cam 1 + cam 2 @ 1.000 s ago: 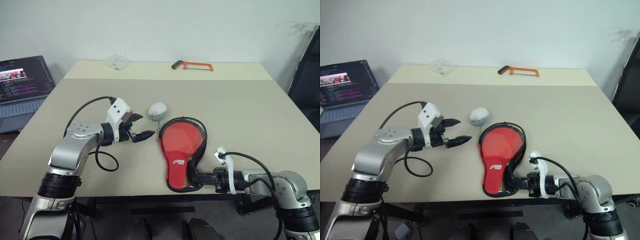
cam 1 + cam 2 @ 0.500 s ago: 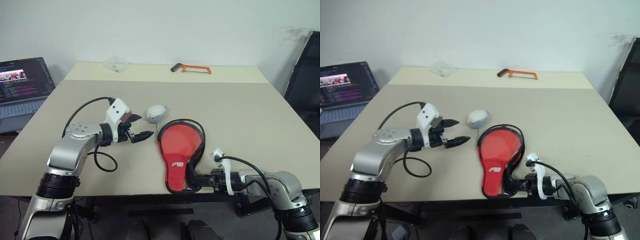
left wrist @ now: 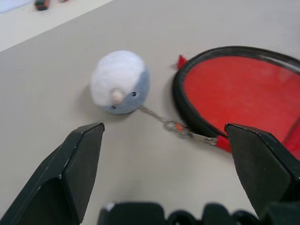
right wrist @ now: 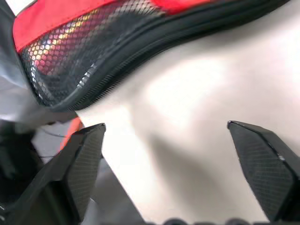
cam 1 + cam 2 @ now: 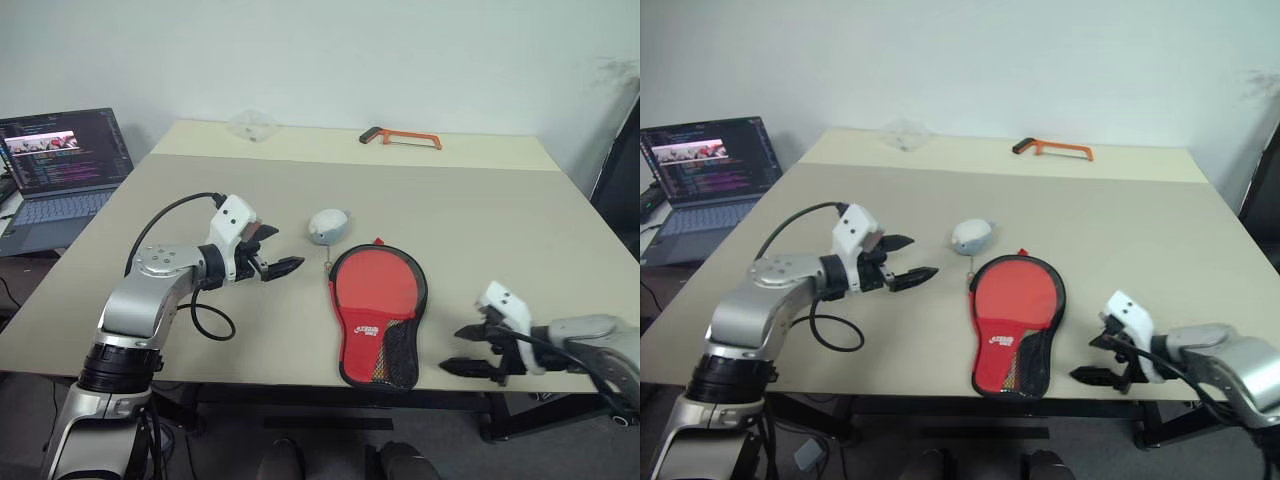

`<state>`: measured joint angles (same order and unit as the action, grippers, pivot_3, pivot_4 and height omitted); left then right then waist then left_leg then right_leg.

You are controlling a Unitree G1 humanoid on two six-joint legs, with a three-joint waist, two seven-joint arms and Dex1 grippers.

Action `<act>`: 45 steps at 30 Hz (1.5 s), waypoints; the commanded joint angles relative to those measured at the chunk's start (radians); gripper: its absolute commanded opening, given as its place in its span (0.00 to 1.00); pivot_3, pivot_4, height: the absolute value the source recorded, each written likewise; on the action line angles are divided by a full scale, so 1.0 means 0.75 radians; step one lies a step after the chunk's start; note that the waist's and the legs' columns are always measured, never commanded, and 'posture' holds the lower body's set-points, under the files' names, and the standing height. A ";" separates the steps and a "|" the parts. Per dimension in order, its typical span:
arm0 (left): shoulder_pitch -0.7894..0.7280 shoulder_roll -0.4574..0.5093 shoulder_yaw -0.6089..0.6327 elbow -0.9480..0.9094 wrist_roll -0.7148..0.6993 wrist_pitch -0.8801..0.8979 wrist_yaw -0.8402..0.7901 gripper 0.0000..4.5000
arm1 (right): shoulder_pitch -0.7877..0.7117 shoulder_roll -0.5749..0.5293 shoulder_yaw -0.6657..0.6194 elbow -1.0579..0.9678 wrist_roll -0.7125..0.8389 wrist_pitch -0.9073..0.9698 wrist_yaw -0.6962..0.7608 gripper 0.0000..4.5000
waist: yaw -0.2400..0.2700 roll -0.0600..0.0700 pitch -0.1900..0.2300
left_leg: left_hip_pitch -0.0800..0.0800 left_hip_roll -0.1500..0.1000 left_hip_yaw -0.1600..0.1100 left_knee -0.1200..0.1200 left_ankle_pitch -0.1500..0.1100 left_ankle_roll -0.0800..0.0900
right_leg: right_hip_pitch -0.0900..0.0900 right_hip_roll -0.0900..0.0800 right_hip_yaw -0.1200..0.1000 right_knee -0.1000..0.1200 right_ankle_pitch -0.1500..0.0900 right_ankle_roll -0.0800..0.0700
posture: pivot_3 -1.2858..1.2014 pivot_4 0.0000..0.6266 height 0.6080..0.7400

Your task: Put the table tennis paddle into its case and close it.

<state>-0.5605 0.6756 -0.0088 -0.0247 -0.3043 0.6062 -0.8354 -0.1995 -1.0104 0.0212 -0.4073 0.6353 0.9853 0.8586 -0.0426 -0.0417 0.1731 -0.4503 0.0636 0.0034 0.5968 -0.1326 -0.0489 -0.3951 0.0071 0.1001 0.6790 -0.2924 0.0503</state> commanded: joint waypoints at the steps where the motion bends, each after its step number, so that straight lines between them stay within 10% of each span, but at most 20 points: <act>1: -0.102 -0.035 0.052 0.057 -0.001 -0.050 0.046 1.00 | -0.170 0.073 -0.135 -0.072 -0.001 -0.093 -0.086 0.99 | -0.004 0.000 0.000 | 0.000 0.000 0.000 0.000 0.000 0.000 | 0.000 0.000 0.000 0.001 0.000 0.000 | 0.52 0.24 1.00; 10: -0.341 -0.187 -0.040 0.403 0.127 -0.206 0.113 1.00 | -0.467 0.826 0.188 0.238 -0.347 -0.302 -0.631 0.99 | -0.011 0.000 0.001 | -0.002 0.001 -0.004 0.001 0.000 0.000 | -0.001 0.005 0.000 0.002 0.007 0.007 | 0.52 0.24 1.00; 18: -0.578 -0.347 -0.080 0.841 0.221 -0.374 0.142 1.00 | -0.420 1.115 0.222 0.565 -0.540 -0.486 -0.818 0.99 | 0.018 0.000 0.001 | -0.020 0.001 -0.005 0.001 0.000 -0.001 | -0.017 0.005 -0.002 0.003 0.010 0.002 | 0.52 0.24 1.00; 29: -0.847 -0.526 -0.124 1.560 0.405 -0.585 0.304 1.00 | -0.380 1.201 0.225 0.671 -0.637 -0.516 -0.853 0.99 | 0.013 0.000 0.001 | -0.017 0.001 -0.006 0.004 0.000 0.000 | -0.014 0.007 -0.003 0.004 0.010 0.003 | 0.52 0.24 1.00; 41: -0.917 -0.676 -0.083 1.773 0.491 -0.605 0.566 1.00 | -0.356 1.221 0.218 0.562 -0.664 -0.427 -0.839 0.99 | 0.013 0.000 0.001 | -0.017 0.001 -0.006 0.003 0.000 -0.001 | -0.014 0.007 -0.003 0.005 0.010 0.003 | 0.52 0.24 1.00; 45: -0.941 -0.713 -0.053 1.787 0.498 -0.623 0.640 0.78 | -0.351 1.217 0.220 0.529 -0.672 -0.400 -0.845 1.00 | 0.014 0.000 0.001 | -0.017 0.001 -0.006 0.003 0.000 -0.001 | -0.014 0.006 -0.002 0.004 0.010 0.003 | 0.52 0.24 1.00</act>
<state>-1.2189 0.1505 -0.0679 1.3169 0.0648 0.1651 -0.3782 -0.4780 -0.0989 0.1859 0.0072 0.1353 0.6664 0.2181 -0.0323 -0.0415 0.1735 -0.4633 0.0642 -0.0010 0.5994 -0.1325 -0.0493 -0.4056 0.0120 0.0981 0.6824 -0.2848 0.0528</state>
